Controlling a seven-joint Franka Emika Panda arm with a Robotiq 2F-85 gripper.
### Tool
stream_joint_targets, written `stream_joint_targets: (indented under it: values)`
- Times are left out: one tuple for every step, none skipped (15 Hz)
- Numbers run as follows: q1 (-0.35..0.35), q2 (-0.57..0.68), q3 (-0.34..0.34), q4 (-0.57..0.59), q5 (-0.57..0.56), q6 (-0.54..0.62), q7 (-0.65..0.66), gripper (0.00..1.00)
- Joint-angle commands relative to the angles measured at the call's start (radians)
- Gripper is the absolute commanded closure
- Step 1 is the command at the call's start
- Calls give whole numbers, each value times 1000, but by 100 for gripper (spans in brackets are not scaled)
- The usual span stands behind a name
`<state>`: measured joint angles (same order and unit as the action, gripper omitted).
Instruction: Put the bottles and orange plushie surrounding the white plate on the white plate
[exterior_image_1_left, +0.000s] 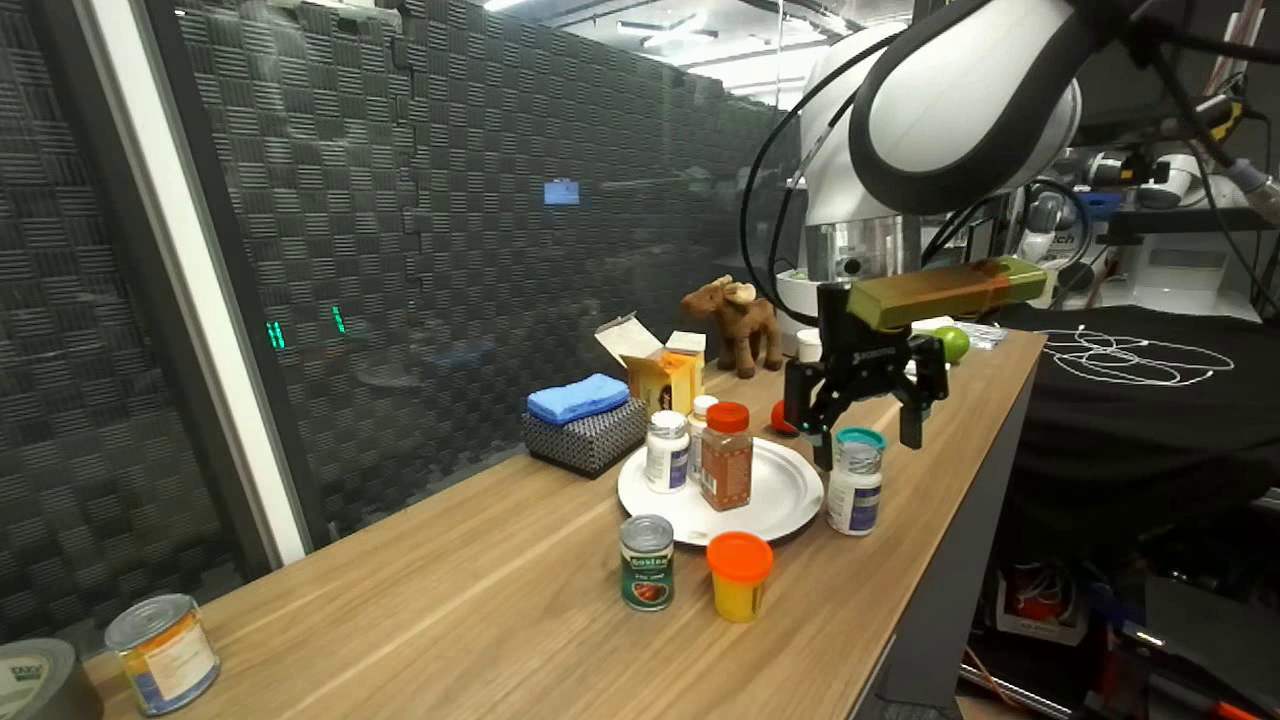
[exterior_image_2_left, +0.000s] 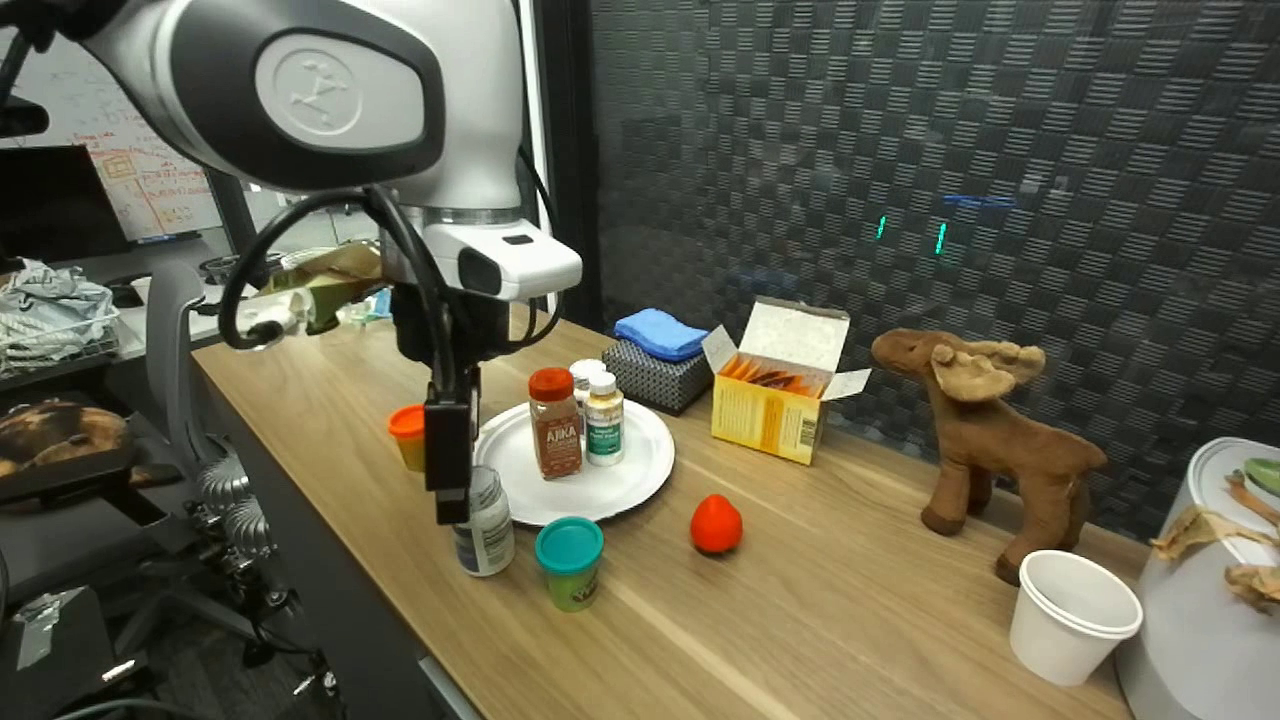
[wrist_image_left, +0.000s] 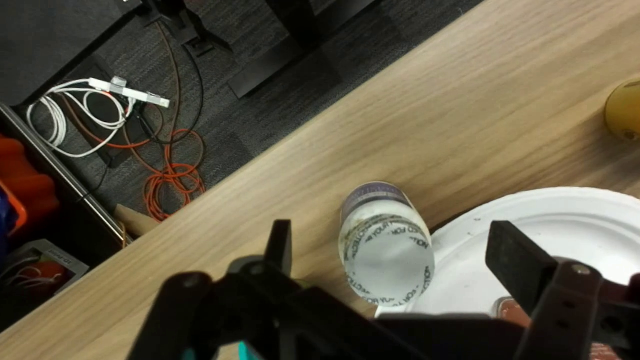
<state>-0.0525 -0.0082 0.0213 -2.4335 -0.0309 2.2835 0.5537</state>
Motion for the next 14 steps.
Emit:
stream_joint_targets:
  values:
    - [12,22,-17,9,13,40,-4,26]
    - [13,22,-19,9,17,47,-6,27]
    - [14,18,-20,7,23,51,-8,30]
    - [15,12,-20,5,32,53,-9,37]
    - [16,0,-19,0,41,55,-10,47]
    - [17,-14,-18,-5,43,58,-6,55]
    - [18,-30,-18,-11,42,57,-3,62]
    - [19,-51,-16,-18,39,53,3,70]
    - [20,-68,-14,-22,45,48,2,77]
    - [21,-90,-12,-26,44,37,4,81]
    - [22,-106,-9,-27,42,27,8,81]
    - [23,-126,-6,-28,38,15,12,81]
    - [24,-148,-3,-26,38,2,11,81]
    - [26,-162,0,-20,42,-17,6,81]
